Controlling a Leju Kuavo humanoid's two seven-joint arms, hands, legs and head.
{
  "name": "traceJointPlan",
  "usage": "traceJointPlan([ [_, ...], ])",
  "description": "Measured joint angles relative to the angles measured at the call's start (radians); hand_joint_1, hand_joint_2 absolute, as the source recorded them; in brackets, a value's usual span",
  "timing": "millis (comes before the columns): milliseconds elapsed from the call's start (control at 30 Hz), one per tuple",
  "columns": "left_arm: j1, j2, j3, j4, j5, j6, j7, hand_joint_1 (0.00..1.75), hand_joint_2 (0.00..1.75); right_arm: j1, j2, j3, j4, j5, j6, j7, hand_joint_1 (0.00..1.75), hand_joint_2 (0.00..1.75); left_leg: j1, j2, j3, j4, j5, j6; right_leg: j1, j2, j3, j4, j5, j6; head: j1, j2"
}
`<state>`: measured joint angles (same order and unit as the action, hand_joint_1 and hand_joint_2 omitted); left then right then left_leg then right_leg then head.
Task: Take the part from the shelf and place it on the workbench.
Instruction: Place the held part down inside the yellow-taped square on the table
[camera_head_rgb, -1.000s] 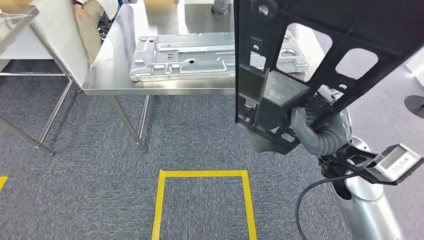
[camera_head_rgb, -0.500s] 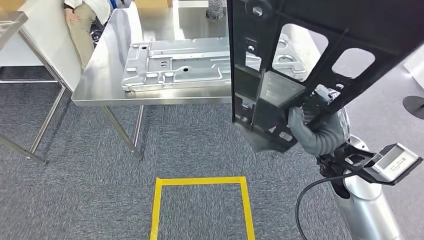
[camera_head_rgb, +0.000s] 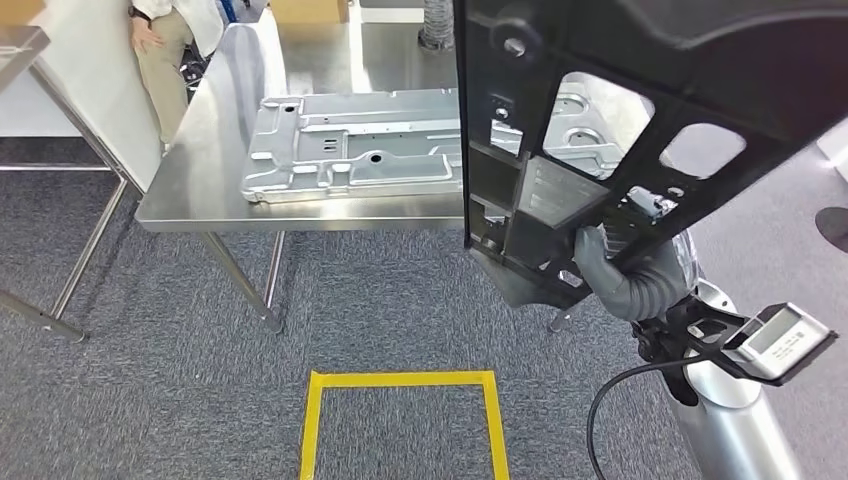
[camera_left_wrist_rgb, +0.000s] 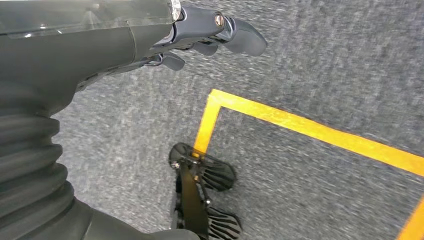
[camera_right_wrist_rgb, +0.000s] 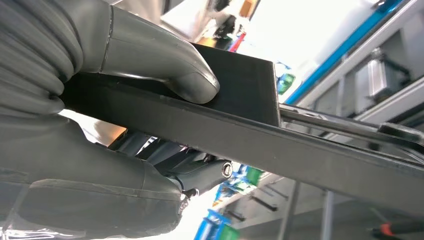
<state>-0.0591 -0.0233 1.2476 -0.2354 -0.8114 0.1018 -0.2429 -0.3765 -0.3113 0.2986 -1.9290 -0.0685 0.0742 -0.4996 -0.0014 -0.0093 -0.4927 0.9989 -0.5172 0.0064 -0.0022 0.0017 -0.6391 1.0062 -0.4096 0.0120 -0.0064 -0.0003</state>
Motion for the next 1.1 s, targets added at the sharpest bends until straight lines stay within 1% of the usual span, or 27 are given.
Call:
traceJointPlan([
  [67,0.0,0.0,0.001,0.0,0.001,0.006,0.004,0.0,1.75,0.005,0.0,0.0,-0.001,0.004,0.0,-0.004,1.75,1.75,0.0,0.002,0.001,0.023,-0.004,-0.011,-0.004,0.001,0.02,-0.009,-0.003,-0.013,-0.001,0.0],
  [100,-0.001,0.0,0.002,0.0,0.002,0.008,0.005,0.0,1.75,0.007,0.0,0.0,-0.001,0.003,0.0,-0.007,1.75,1.75,0.001,0.002,-0.014,0.057,-0.013,-0.015,-0.006,0.001,0.033,-0.013,-0.008,-0.018,-0.003,0.0],
  [133,-0.002,0.0,0.003,0.0,0.003,0.01,0.006,0.0,1.75,0.008,0.0,-0.001,-0.002,0.002,0.0,-0.009,1.75,1.75,0.003,0.003,-0.042,0.109,-0.029,-0.019,-0.007,0.0,0.045,-0.017,-0.014,-0.022,-0.005,0.0],
  [200,-0.001,0.001,0.005,0.0,0.004,0.013,0.007,0.0,1.75,0.01,0.0,-0.001,-0.002,-0.006,0.002,-0.012,1.75,1.75,0.007,0.003,-0.124,0.234,-0.077,-0.028,-0.006,0.0,0.062,-0.018,-0.029,-0.027,-0.009,0.0],
  [233,0.001,0.001,0.006,0.0,0.004,0.014,0.007,0.0,1.75,0.012,-0.001,-0.001,-0.001,-0.01,0.003,-0.013,1.75,1.75,0.008,0.003,-0.159,0.275,-0.093,-0.03,-0.006,0.001,0.07,-0.018,-0.038,-0.027,-0.009,0.0],
  [267,0.003,0.001,0.006,0.0,0.004,0.015,0.007,0.0,1.75,0.013,-0.002,-0.001,-0.001,-0.014,0.005,-0.013,1.75,1.75,0.009,0.003,-0.181,0.287,-0.094,-0.032,-0.006,0.002,0.08,-0.017,-0.046,-0.026,-0.01,0.0],
  [300,0.004,0.001,0.007,0.0,0.004,0.015,0.007,0.0,1.75,0.014,-0.002,-0.002,0.0,-0.018,0.009,-0.013,1.75,1.75,0.011,0.003,-0.186,0.261,-0.07,-0.032,-0.006,0.003,0.092,-0.017,-0.056,-0.025,-0.01,0.0],
  [333,0.005,0.001,0.007,0.0,0.003,0.015,0.007,0.0,1.75,0.013,-0.003,-0.002,0.0,-0.021,0.012,-0.012,1.75,1.75,0.012,0.003,-0.175,0.204,-0.025,-0.031,-0.006,0.003,0.105,-0.016,-0.066,-0.023,-0.01,0.0],
  [367,0.005,0.001,0.007,0.0,0.002,0.015,0.006,0.0,1.75,0.012,-0.003,-0.002,0.0,-0.023,0.015,-0.01,1.75,1.75,0.012,0.004,-0.157,0.133,0.03,-0.028,-0.006,0.003,0.118,-0.016,-0.078,-0.019,-0.01,0.0],
  [400,0.005,0.001,0.007,0.0,0.002,0.015,0.006,0.0,1.75,0.01,-0.003,-0.001,0.0,-0.024,0.016,-0.008,1.75,1.75,0.01,0.005,-0.142,0.073,0.066,-0.024,-0.006,0.003,0.129,-0.016,-0.087,-0.015,-0.01,0.0],
  [433,0.005,0.001,0.007,0.0,0.001,0.015,0.006,0.0,1.75,0.008,-0.003,-0.001,0.0,-0.024,0.017,-0.005,1.75,1.75,0.008,0.005,-0.131,0.035,0.09,-0.019,-0.005,0.003,0.135,-0.016,-0.095,-0.01,-0.01,0.0],
  [467,0.005,0.001,0.008,0.0,0.0,0.015,0.006,0.0,1.75,0.006,-0.003,-0.001,0.001,-0.024,0.018,-0.002,1.75,1.75,0.006,0.006,-0.127,0.018,0.097,-0.012,-0.004,0.004,0.138,-0.015,-0.1,-0.004,-0.01,0.0],
  [500,0.005,0.001,0.008,0.0,0.0,0.015,0.006,0.0,1.75,0.004,-0.003,-0.001,0.001,-0.024,0.018,0.0,1.75,1.75,0.004,0.005,-0.125,0.017,0.089,-0.007,-0.003,0.004,0.141,-0.014,-0.102,0.001,-0.01,0.0],
  [567,0.005,0.001,0.009,0.0,0.001,0.014,0.006,0.0,1.75,0.0,-0.002,-0.001,0.0,-0.024,0.018,0.002,1.75,1.75,0.007,0.004,-0.111,0.009,0.091,0.005,-0.005,0.003,0.142,0.0,-0.107,0.011,-0.009,0.0],
  [600,0.004,0.001,0.009,0.0,0.001,0.014,0.005,0.0,1.75,-0.002,-0.002,-0.001,0.0,-0.024,0.018,0.002,1.75,1.75,0.008,0.003,-0.102,0.006,0.088,0.011,-0.006,0.003,0.13,0.027,-0.114,0.016,-0.008,0.0],
  [633,0.003,0.001,0.01,0.0,0.001,0.014,0.005,0.0,1.75,-0.005,-0.002,-0.001,0.0,-0.024,0.018,0.001,1.75,1.75,0.01,0.003,-0.093,0.003,0.085,0.015,-0.007,0.003,0.102,0.076,-0.129,0.02,-0.006,0.0],
  [700,0.002,0.001,0.012,0.0,0.001,0.014,0.005,0.0,1.75,-0.007,-0.002,-0.001,0.0,-0.024,0.016,0.001,1.75,1.75,0.009,0.002,-0.082,0.001,0.073,0.022,-0.01,0.003,0.016,0.21,-0.174,0.028,-0.004,0.0],
  [733,0.002,0.001,0.014,0.0,0.001,0.014,0.005,0.0,1.75,-0.006,-0.002,-0.001,0.001,-0.024,0.015,0.001,1.75,1.75,0.009,0.002,-0.074,0.002,0.066,0.022,-0.011,0.003,-0.027,0.263,-0.194,0.03,-0.004,0.0],
  [767,0.003,0.001,0.016,0.0,0.001,0.014,0.006,0.0,1.75,-0.005,-0.002,-0.001,0.002,-0.024,0.014,0.001,1.75,1.75,0.009,0.001,-0.065,0.002,0.057,0.022,-0.011,0.003,-0.055,0.285,-0.197,0.031,-0.004,0.0],
  [800,0.003,0.001,0.017,0.0,0.001,0.015,0.007,0.0,1.75,-0.005,-0.002,-0.001,0.002,-0.024,0.012,0.001,1.75,1.75,0.009,0.001,-0.053,0.002,0.048,0.021,-0.011,0.002,-0.066,0.272,-0.18,0.031,-0.003,0.0],
  [833,0.003,0.001,0.019,0.0,0.001,0.015,0.008,0.0,1.75,-0.005,-0.002,-0.001,0.003,-0.023,0.011,0.0,1.75,1.75,0.009,0.0,-0.04,0.002,0.038,0.019,-0.011,0.002,-0.06,0.223,-0.139,0.028,-0.003,0.0],
  [867,0.003,0.0,0.02,0.0,0.001,0.016,0.008,0.0,1.75,-0.006,-0.002,-0.001,0.003,-0.024,0.01,-0.004,1.75,1.75,0.009,-0.001,-0.028,0.001,0.028,0.016,-0.01,0.002,-0.043,0.153,-0.083,0.022,-0.003,0.0],
  [900,0.002,-0.001,0.021,0.0,0.0,0.016,0.009,0.0,1.75,-0.006,-0.002,-0.001,0.003,-0.024,0.01,-0.01,1.75,1.75,0.008,-0.002,-0.017,0.003,0.017,0.012,-0.007,0.001,-0.028,0.087,-0.038,0.016,-0.003,0.0],
  [933,0.001,-0.001,0.022,0.0,-0.001,0.016,0.009,0.0,1.75,-0.006,-0.002,-0.001,0.003,-0.024,0.011,-0.018,1.75,1.75,0.007,-0.003,-0.01,0.003,0.009,0.007,-0.003,0.0,-0.017,0.04,-0.009,0.01,-0.003,0.0],
  [967,0.001,-0.002,0.023,0.0,-0.002,0.016,0.009,0.0,1.75,-0.005,-0.002,-0.001,0.003,-0.024,0.012,-0.029,1.75,1.75,0.006,-0.004,-0.005,0.003,0.002,0.001,0.0,0.0,-0.014,0.016,0.006,0.003,-0.003,0.0],
  [1000,0.0,-0.003,0.023,0.0,-0.003,0.016,0.009,0.0,1.75,-0.005,-0.001,-0.001,0.002,-0.023,0.012,-0.043,1.75,1.75,0.005,-0.004,0.0,0.004,-0.001,-0.006,0.003,-0.001,-0.013,0.01,0.003,-0.003,-0.003,0.0],
  [1100,-0.001,-0.002,0.023,0.0,-0.005,0.016,0.009,0.0,1.75,-0.004,0.0,-0.001,-0.003,-0.015,0.011,-0.082,1.75,1.75,0.004,-0.002,0.01,0.008,-0.007,-0.02,-0.002,0.001,0.007,0.002,0.001,-0.017,-0.003,0.0],
])
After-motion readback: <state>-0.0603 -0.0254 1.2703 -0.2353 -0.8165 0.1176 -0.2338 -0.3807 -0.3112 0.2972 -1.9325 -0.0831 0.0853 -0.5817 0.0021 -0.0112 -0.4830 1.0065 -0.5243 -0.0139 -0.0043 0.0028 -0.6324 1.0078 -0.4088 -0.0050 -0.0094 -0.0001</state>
